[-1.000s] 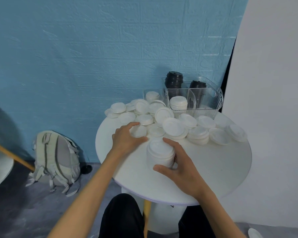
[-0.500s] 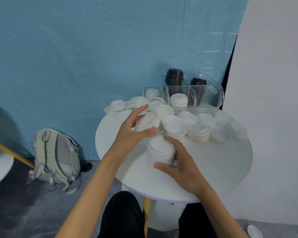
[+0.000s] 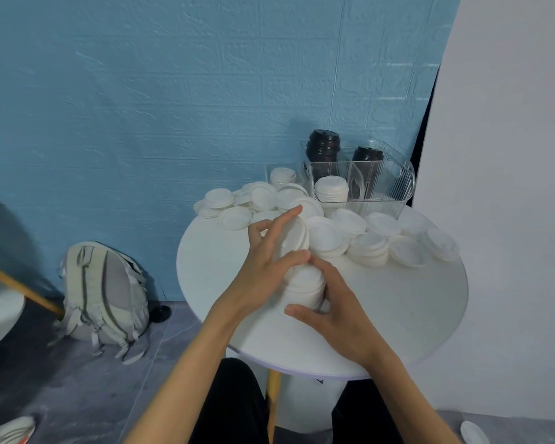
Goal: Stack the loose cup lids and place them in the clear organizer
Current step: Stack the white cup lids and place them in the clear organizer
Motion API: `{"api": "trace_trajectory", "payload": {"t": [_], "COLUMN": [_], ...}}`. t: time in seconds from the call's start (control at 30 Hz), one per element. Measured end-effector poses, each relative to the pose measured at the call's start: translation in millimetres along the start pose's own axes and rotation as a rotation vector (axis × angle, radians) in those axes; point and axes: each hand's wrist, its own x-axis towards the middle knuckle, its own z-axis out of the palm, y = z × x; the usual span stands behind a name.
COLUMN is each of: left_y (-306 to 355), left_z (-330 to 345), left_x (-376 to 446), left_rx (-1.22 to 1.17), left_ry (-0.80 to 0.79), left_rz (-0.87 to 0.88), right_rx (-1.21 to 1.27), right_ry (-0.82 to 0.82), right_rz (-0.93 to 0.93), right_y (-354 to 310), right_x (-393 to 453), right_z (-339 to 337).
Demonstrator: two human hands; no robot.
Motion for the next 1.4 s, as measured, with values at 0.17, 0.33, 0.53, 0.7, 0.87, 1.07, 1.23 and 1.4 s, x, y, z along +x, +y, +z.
{"api": "trace_trajectory", "payload": {"t": [0.17,0.33,0.53,0.7,0.87,1.07,1.23,1.4], "left_y": [-4,-4,-7,-6,-1,-9,-16,-15], "left_z": [6,8,12,15,17,28,32,37], "left_x": [5,10,14,16,14,12,8,3], "left_rx": [0.105,0.141,0.084,-0.031,-0.019,-0.187,-0.237,-0.232], "left_ry": [0.052,0.066,0.167,0.228,0.204,0.237,0.295,0.324], "left_rz": [0.041,0.066,0.130,0.124,0.163,0.087,0.058,0.074], "right_rx": [-0.006,-0.008,-0.012,-0.019,-0.010,0.001,0.013,-0.001], "right_ry": [-0.003,-0.011,-0.012,-0.011,-0.014,-0.019,-0.034,-0.052], "right_rz": [0.002,0.002,0.013,0.021,0.014,0.024,0.004,-0.007], "right_y": [0,0,-1,-2,-3,-4,-8,-11], "right_x": [-1,-1,0,-1,-1,-1,-1,-2], "right_z": [-1,-1,-1,-1,-1,-1,-2,-3]}}
